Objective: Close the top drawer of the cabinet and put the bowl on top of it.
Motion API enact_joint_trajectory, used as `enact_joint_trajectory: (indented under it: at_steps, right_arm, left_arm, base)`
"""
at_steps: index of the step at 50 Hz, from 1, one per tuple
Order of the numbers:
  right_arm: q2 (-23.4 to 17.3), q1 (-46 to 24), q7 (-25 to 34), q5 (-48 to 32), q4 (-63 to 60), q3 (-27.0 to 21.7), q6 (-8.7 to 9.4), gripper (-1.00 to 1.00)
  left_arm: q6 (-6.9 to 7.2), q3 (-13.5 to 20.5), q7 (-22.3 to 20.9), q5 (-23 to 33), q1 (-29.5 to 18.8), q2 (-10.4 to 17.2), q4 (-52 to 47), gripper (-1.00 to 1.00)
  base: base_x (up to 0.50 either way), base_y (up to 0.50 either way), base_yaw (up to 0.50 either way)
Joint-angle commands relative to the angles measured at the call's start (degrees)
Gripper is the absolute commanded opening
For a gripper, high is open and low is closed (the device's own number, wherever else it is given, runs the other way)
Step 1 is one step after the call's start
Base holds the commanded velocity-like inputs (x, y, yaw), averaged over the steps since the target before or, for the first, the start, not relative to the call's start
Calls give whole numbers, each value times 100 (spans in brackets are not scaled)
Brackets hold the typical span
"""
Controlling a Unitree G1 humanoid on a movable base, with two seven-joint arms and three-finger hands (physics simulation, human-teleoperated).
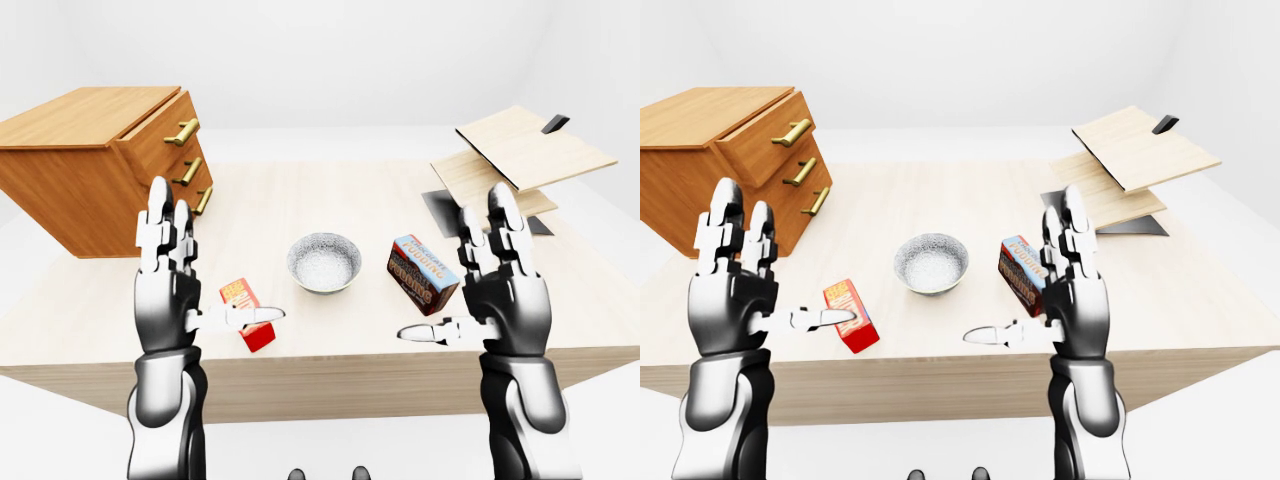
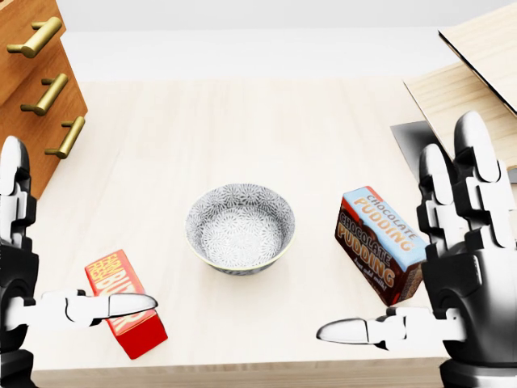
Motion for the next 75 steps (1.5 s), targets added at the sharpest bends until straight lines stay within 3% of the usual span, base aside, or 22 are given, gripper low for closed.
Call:
enact_joint_trajectory:
  at_steps: [1,28,75]
  right_arm:
    - [22,190,80,106,-462,-68,0,100]
    - [46,287,217,173,-598,-105,0,100]
    - [68,441,308,120,-522,-17,0,100]
  left_arm:
    - [0,-46,-18,86,157,-49,-270,100]
    - [0,46,-82,50,261,-80,-552,100]
    - [0,9,-52,34,324,-101,-573,100]
  base:
    - [0,0,0]
    - [0,0,0]
    - [22,0,0]
